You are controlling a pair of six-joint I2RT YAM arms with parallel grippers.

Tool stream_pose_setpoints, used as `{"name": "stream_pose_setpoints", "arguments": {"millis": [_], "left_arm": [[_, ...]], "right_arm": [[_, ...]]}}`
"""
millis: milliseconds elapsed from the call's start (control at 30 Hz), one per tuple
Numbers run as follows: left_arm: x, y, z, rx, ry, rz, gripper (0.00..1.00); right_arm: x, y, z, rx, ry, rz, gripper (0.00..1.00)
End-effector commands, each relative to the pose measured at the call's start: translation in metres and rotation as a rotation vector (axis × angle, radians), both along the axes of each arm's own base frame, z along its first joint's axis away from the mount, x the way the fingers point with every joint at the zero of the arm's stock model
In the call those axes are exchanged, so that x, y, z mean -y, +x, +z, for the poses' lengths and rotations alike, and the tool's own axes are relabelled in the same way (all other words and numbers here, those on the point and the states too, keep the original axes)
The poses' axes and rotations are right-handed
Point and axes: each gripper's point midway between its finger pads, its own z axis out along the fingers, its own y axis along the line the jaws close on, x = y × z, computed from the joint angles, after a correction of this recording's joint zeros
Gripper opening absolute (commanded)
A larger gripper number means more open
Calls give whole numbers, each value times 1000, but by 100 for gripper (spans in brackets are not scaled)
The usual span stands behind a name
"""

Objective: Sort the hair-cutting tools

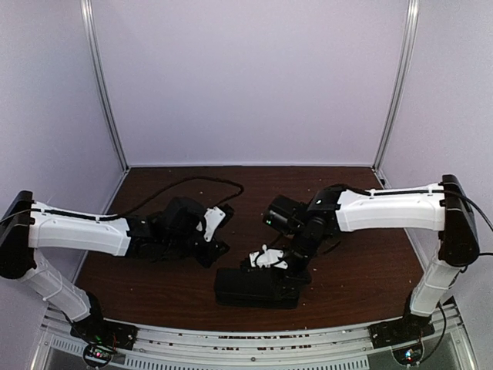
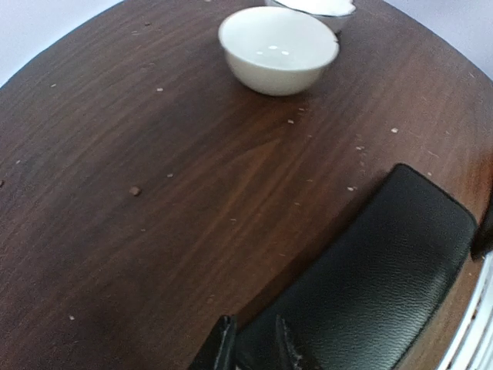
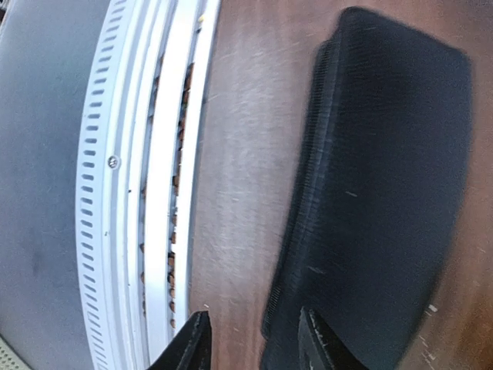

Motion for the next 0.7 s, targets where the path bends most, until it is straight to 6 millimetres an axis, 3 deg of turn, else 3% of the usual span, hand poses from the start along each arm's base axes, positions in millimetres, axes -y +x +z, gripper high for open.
{"name": "stream_pose_setpoints", "arguments": {"millis": [0, 133, 167, 233, 267, 300, 367, 433, 533, 667], "left_arm": [[38, -29, 11, 46, 5, -204, 23], [54, -65, -2, 54, 73, -388, 25], [58, -72, -5, 77, 120, -425, 25], [64, -81, -9, 137, 228, -461, 26], [68, -83, -11, 157, 263, -479, 26], [72, -86, -13, 161, 284, -502, 27], [80, -91, -19, 142, 296, -556, 29], [87, -100, -31, 102, 322, -626, 29], [92, -111, -44, 63, 392, -698, 29], [89, -106, -64, 66, 492, -695, 27]], "right_arm": [[14, 44, 46, 171, 138, -133, 43], [42, 95, 78, 293, 241, -344, 46], [53, 113, 89, 342, 275, -434, 52], [76, 139, 129, 476, 406, -558, 60], [89, 147, 136, 510, 424, -601, 72], [99, 153, 139, 507, 408, -635, 94], [111, 161, 143, 461, 396, -667, 100], [112, 155, 131, 395, 402, -622, 100], [112, 141, 90, 323, 340, -558, 100], [113, 135, 46, 235, 247, -547, 100]]}}
